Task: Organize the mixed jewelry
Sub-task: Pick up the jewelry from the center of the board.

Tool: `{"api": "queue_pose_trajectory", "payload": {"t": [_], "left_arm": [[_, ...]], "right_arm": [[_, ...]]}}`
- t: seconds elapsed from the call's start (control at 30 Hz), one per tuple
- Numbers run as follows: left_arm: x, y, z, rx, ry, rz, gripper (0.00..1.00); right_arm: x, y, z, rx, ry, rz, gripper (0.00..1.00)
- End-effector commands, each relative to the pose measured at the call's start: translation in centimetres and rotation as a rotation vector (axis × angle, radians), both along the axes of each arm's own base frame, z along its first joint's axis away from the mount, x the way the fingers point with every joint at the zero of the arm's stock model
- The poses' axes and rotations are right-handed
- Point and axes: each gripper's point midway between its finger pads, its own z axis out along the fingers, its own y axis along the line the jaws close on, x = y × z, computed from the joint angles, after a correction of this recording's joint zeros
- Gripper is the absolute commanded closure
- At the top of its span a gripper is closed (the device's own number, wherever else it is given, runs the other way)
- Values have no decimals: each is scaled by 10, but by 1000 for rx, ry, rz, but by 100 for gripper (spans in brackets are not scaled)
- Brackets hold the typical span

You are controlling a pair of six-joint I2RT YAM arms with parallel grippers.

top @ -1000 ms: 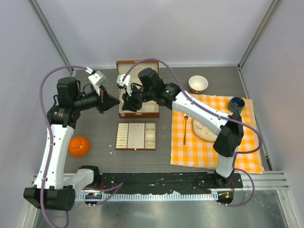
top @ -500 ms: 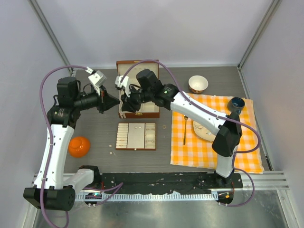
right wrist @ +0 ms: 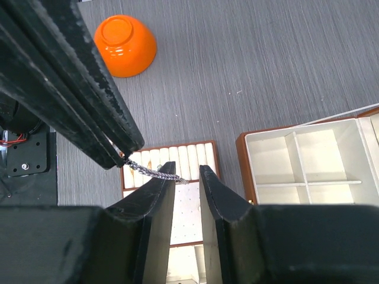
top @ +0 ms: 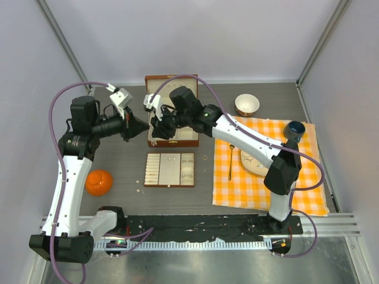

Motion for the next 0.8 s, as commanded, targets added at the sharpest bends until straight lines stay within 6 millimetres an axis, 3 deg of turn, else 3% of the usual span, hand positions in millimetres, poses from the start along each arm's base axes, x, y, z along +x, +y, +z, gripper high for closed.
{"api": "queue_pose_trajectory", "payload": {"t": [0.0,0.77], "left_arm": [[-4,-4,10,-16,-46,-26,100],[-5,-4,14,-21,-55,-22,100]], "right_arm": [[2,8,16,43,-32,1,71],[-1,8,0,18,-21,6,75]]}}
